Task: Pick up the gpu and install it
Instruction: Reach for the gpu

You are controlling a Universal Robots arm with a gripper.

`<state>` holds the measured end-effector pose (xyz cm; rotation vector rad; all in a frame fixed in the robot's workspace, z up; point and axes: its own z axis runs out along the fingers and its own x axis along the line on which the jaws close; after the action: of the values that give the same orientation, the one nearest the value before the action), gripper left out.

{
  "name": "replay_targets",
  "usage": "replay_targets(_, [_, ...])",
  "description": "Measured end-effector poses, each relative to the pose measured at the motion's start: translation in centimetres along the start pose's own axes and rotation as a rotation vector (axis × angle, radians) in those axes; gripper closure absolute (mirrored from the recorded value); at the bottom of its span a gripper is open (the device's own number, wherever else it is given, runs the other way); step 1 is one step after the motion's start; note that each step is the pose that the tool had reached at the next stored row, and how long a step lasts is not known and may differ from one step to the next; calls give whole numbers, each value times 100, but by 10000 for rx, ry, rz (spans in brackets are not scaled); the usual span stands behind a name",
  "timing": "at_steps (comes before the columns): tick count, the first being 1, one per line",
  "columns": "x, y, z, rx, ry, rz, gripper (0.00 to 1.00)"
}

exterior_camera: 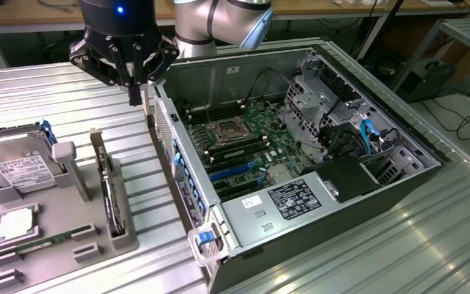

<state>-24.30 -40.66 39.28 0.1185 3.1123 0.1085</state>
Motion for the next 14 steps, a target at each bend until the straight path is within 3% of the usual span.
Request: replay_targets(14, [137,-35,-5,0,0,0,89])
